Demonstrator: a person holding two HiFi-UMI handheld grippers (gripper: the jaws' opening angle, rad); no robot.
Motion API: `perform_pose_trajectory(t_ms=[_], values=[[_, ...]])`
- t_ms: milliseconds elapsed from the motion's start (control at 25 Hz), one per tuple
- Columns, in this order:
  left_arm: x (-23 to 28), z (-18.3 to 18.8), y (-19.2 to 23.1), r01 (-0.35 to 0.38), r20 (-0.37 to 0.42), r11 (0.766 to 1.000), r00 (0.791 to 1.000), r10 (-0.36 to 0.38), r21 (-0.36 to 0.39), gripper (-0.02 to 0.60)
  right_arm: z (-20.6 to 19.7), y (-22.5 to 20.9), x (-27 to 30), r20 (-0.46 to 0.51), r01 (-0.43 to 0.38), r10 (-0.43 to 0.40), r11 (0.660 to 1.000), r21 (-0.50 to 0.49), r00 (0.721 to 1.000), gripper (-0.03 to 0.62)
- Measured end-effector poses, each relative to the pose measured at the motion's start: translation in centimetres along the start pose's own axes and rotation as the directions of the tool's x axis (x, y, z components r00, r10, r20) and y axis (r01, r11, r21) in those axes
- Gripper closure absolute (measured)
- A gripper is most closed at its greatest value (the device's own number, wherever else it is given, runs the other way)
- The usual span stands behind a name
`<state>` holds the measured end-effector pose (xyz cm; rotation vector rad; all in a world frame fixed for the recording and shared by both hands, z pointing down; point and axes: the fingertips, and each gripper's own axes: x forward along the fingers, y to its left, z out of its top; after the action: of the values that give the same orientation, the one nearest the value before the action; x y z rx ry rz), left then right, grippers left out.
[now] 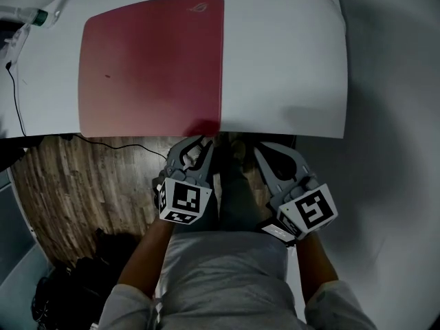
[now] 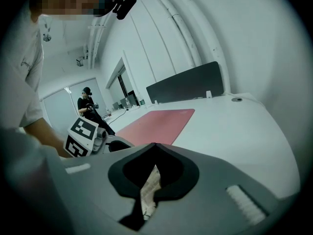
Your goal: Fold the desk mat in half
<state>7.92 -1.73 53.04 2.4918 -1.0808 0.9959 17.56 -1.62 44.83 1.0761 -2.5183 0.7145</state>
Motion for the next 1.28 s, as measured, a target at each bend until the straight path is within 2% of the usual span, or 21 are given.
perform_pose_trajectory(t_ms=[120, 280, 400, 520, 600, 640, 720, 880, 1080, 1120, 1200, 1280], values=[[1.2, -0.5, -0.5, 0.007, -0.014, 0.999, 1.0, -0.007, 0.032, 0.483, 0.2, 0.0, 0.3, 0.035, -0.021, 0.021, 1.0, 0.007, 0.999, 0.588], [2.5, -1.2, -0.9, -0.012, -0.044, 0.998, 0.999, 0.015, 0.066, 0.453, -0.4, -0.6, 0.0, 0.012, -0.014, 0.014, 1.0, 0.007, 1.0, 0.587], [3.0, -1.4, -0.9, -0.059, -0.059, 0.989, 0.996, 0.067, 0.133, 0.449, -0.7, -1.1, 0.0, 0.009, -0.003, 0.003, 1.0, 0.017, 1.0, 0.588], [3.1, -1.4, -0.8, -0.132, -0.057, 0.967, 0.987, 0.147, 0.216, 0.436, -1.1, -1.5, 0.1, 0.002, -0.007, 0.006, 1.0, 0.024, 1.0, 0.588], [3.4, -1.5, -0.6, -0.155, -0.062, 0.959, 0.983, 0.174, 0.238, 0.427, -1.2, -1.6, 0.1, -0.005, -0.01, 0.01, 1.0, 0.029, 1.0, 0.588], [3.5, -1.6, -0.5, -0.159, -0.067, 0.958, 0.982, 0.179, 0.24, 0.414, -1.2, -1.7, 0.2, -0.006, -0.011, 0.011, 0.999, 0.031, 1.0, 0.586], [3.7, -1.5, -0.4, -0.167, -0.072, 0.958, 0.979, 0.188, 0.235, 0.428, -1.3, -1.9, 0.2, -0.007, -0.012, 0.012, 0.999, 0.034, 1.0, 0.588], [3.6, -1.4, -0.1, -0.175, -0.072, 0.967, 0.979, 0.191, 0.187, 0.449, -1.1, -2.0, 0.2, 0.004, -0.025, 0.025, 0.999, 0.039, 1.0, 0.587], [3.5, -1.3, 0.1, -0.149, -0.064, 0.981, 0.985, 0.158, 0.122, 0.469, -0.9, -2.3, 0.4, 0.009, -0.038, 0.038, 0.999, 0.013, 0.999, 0.588], [3.5, -1.3, 0.1, -0.143, -0.061, 0.984, 0.987, 0.15, 0.111, 0.478, -1.0, -2.3, 0.4, 0.005, -0.041, 0.041, 0.999, 0.01, 0.999, 0.588], [3.3, -1.0, 0.0, -0.142, -0.057, 0.985, 0.987, 0.148, 0.093, 0.543, -1.1, -2.3, 0.3, -0.003, -0.046, 0.046, 0.999, 0.006, 0.999, 0.588], [3.2, -0.8, 0.0, -0.149, -0.056, 0.986, 0.987, 0.153, 0.071, 0.546, -0.8, -2.4, 0.2, 0.006, -0.049, 0.049, 0.999, 0.01, 0.999, 0.588]])
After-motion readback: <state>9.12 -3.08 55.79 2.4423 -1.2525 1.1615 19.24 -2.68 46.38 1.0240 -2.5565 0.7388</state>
